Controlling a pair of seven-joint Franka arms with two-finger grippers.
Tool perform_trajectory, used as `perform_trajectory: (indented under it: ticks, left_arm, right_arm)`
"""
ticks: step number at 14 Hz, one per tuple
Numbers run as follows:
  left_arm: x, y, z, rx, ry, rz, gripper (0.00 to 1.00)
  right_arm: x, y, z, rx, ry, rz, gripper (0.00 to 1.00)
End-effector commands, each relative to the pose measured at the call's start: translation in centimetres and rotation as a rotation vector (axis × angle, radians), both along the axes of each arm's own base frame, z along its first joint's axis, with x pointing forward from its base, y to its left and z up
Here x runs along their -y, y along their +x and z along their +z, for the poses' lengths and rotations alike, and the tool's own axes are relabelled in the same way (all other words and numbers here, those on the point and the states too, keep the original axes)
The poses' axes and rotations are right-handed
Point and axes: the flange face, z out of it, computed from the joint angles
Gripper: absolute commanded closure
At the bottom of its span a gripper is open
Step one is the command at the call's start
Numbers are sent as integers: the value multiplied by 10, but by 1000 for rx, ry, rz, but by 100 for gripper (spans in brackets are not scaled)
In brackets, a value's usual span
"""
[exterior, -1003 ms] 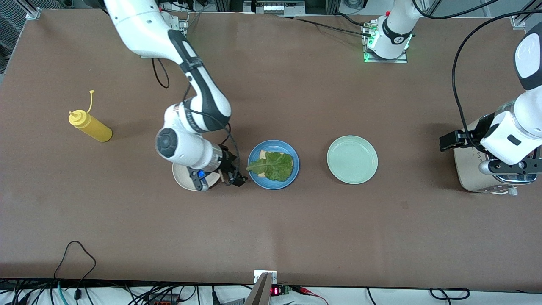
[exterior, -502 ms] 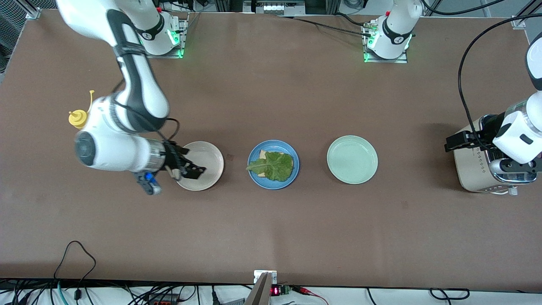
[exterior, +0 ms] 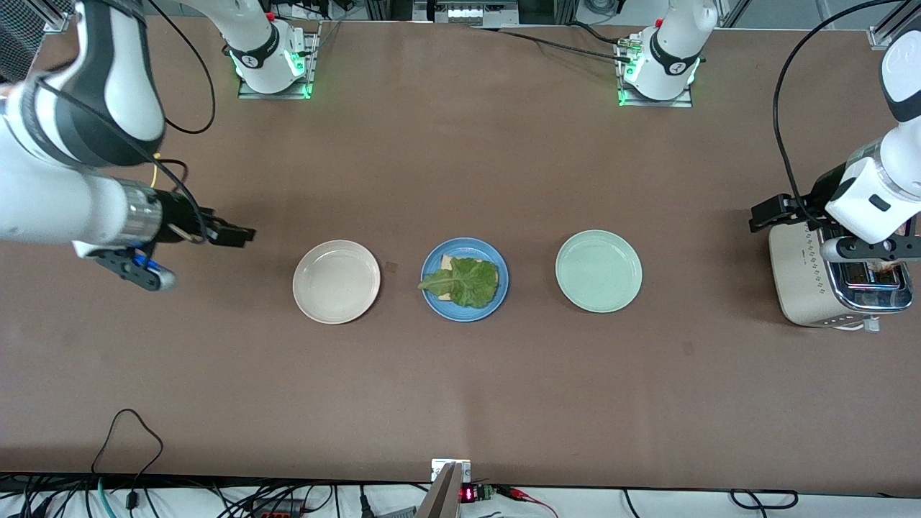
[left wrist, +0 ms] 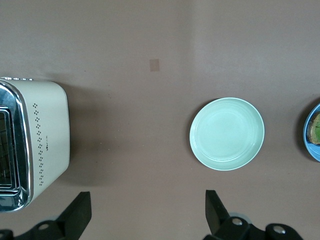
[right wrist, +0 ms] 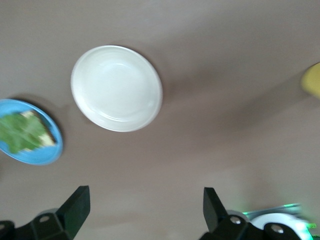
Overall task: Make sandwich in blue plate with both arms
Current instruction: 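Withdraw the right gripper from the plate while the left gripper nears the toaster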
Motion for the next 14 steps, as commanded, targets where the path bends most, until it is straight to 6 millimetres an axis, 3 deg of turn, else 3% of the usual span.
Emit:
perform_trajectory:
  ticks: [1, 3, 6, 11, 14]
  left_arm:
    - [-2, -8, 3, 0, 21, -16, 0]
    - [-2, -8, 1, 0, 21, -10, 0]
    - [-2, -10, 2, 1, 26, -21, 0]
    - [-2, -9, 1, 2, 27, -20, 0]
    - [-5, -8, 4, 8, 29, -15, 0]
  right_arm:
    - [31, -16, 16, 0, -11, 123, 0]
    - [44, -22, 26, 14, -25, 207, 0]
    - [83, -36, 36, 5, 3, 258, 0]
    - [192, -86, 49, 36, 58, 420, 0]
    - [242, -103, 53, 74, 97, 546, 0]
